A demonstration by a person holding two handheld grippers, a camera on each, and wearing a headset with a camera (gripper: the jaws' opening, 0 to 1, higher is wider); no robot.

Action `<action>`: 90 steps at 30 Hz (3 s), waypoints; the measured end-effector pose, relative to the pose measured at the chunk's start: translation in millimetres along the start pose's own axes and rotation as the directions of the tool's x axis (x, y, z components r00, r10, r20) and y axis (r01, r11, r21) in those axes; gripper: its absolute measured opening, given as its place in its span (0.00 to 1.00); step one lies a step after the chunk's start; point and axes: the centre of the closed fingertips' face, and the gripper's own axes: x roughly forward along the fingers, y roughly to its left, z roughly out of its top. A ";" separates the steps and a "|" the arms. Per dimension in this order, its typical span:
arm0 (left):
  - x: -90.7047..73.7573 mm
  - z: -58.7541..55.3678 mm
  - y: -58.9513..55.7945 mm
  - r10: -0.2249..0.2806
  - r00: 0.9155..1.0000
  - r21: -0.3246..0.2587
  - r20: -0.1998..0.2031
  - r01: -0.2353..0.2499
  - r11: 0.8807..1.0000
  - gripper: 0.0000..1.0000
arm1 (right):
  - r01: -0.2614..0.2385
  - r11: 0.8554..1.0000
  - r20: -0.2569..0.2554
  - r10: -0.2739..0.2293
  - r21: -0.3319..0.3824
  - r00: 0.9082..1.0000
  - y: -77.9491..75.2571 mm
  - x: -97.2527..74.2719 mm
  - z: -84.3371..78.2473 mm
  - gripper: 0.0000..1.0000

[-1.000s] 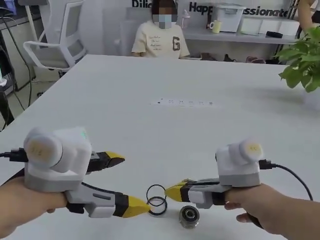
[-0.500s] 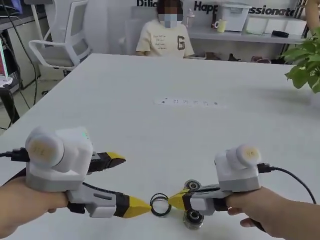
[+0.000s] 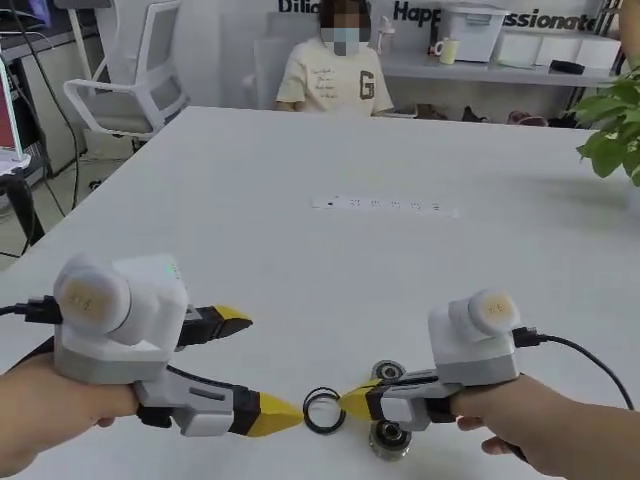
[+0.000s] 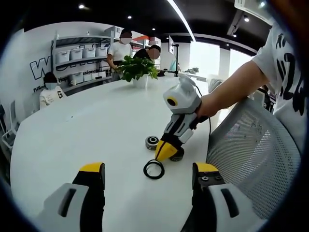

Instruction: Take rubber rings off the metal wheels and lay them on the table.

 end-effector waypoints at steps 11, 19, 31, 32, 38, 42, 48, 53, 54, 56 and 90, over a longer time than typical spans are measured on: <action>-1.4 -3.8 1.0 0.007 1.000 -0.010 -0.009 -0.007 1.000 0.71 | 0.033 0.999 0.008 -0.033 -0.019 0.999 -7.4 -2.0 2.2 0.06; -1.2 -2.0 0.5 0.004 1.000 -0.005 -0.009 -0.004 1.000 0.71 | 0.040 0.999 0.043 -0.039 -0.022 0.998 -6.3 -12.1 11.6 0.09; -3.8 4.4 0.5 0.002 1.000 -0.021 0.013 -0.001 1.000 0.71 | 0.069 0.997 0.110 -0.064 -0.045 0.992 -3.8 -43.6 28.1 0.15; -4.3 4.8 0.9 0.003 1.000 -0.022 0.013 -0.002 1.000 0.71 | 0.074 0.996 0.122 -0.068 -0.044 0.990 -3.0 -48.0 29.7 0.16; -4.9 6.7 -1.4 -0.001 1.000 -0.022 0.019 0.001 1.000 0.71 | 0.098 0.994 0.171 -0.089 -0.045 0.981 0.7 -67.6 30.5 0.20; -6.1 9.5 -2.8 0.000 1.000 -0.021 0.026 0.001 1.000 0.71 | 0.113 0.992 0.180 -0.101 -0.059 0.979 2.1 -78.4 28.5 0.23; -8.9 13.2 -7.8 -0.003 1.000 -0.020 0.031 0.004 1.000 0.72 | 0.150 0.985 0.211 -0.129 -0.088 0.969 3.8 -97.2 30.5 0.31; -10.8 14.9 -11.4 -0.002 1.000 -0.009 0.028 0.002 1.000 0.72 | 0.180 0.976 0.224 -0.150 -0.121 0.963 5.4 -111.2 28.2 0.39; -11.5 15.9 -12.4 -0.002 1.000 -0.009 0.029 0.002 1.000 0.72 | 0.187 0.972 0.221 -0.154 -0.139 0.963 7.4 -114.3 27.1 0.40; -12.3 17.1 -13.9 -0.002 1.000 -0.007 0.029 0.003 1.000 0.72 | 0.194 0.968 0.218 -0.157 -0.159 0.963 8.8 -118.9 25.6 0.42; -34.2 17.0 -28.8 0.046 0.998 -0.041 0.037 -0.044 0.998 0.76 | 0.247 0.947 0.234 -0.197 -0.206 0.952 21.9 -177.7 -6.8 0.80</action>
